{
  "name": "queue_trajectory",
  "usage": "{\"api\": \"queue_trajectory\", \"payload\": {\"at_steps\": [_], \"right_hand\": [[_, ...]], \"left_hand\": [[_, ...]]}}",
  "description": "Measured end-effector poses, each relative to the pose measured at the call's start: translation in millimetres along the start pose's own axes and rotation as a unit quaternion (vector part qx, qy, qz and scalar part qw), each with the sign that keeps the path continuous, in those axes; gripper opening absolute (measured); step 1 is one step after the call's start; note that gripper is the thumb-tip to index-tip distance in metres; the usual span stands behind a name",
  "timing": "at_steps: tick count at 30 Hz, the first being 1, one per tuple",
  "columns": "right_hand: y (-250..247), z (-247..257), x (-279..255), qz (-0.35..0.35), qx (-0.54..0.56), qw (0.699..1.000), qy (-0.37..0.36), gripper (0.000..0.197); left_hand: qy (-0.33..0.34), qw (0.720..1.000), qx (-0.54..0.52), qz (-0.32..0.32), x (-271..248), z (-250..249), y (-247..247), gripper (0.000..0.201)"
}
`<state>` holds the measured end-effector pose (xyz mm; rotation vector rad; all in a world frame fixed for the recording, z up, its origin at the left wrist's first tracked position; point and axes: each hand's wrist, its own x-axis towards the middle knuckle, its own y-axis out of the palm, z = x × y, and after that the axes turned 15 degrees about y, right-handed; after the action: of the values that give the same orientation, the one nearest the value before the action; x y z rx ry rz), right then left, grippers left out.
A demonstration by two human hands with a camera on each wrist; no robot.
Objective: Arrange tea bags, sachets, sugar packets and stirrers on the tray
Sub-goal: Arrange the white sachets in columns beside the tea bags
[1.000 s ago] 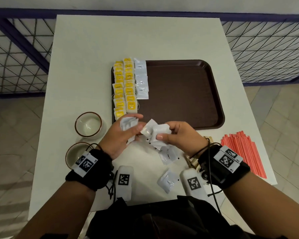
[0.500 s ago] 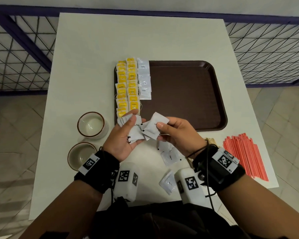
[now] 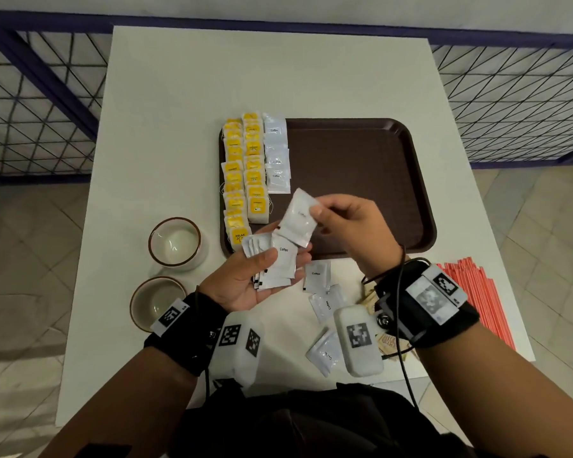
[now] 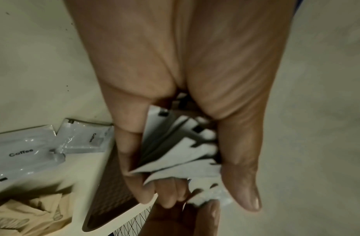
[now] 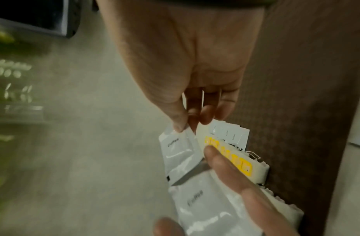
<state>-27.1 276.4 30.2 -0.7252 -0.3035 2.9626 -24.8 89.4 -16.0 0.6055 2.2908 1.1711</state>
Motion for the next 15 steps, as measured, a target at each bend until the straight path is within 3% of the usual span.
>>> {"api": "queue_trajectory", "payload": {"at_steps": [3, 6, 8, 10, 15], "right_hand": [[-6.6, 1.9, -5.8, -0.004, 0.078, 0.996, 0.034, 0.005], [4.6, -2.3, -10.5, 0.036, 0.046, 0.997, 0.055, 0.010], [18.4, -9.8, -11.3, -0.001, -0.052, 0.999, 0.000, 0.016], [26.2, -16.1, -9.7, -0.048, -0.157, 0.983, -0.082, 0.010], [21.4, -15.5, -5.0, -0.051, -0.264, 0.946, -0.183, 0.007]], "left_hand": [[0.016, 0.999, -0.024, -0.015, 1.2, -0.3, -2.8, 0.073], [0.025, 0.999, -0.017, -0.014, 3.4, 0.9, 0.7, 0.079], [0.020, 0.999, -0.024, -0.018, 5.1, 2.3, 5.4, 0.080], [0.017, 0.999, -0.025, -0.009, 6.0, 4.0, 8.5, 0.071], [0.008, 1.000, -0.029, -0.002, 5.4, 5.2, 9.4, 0.061]]}}
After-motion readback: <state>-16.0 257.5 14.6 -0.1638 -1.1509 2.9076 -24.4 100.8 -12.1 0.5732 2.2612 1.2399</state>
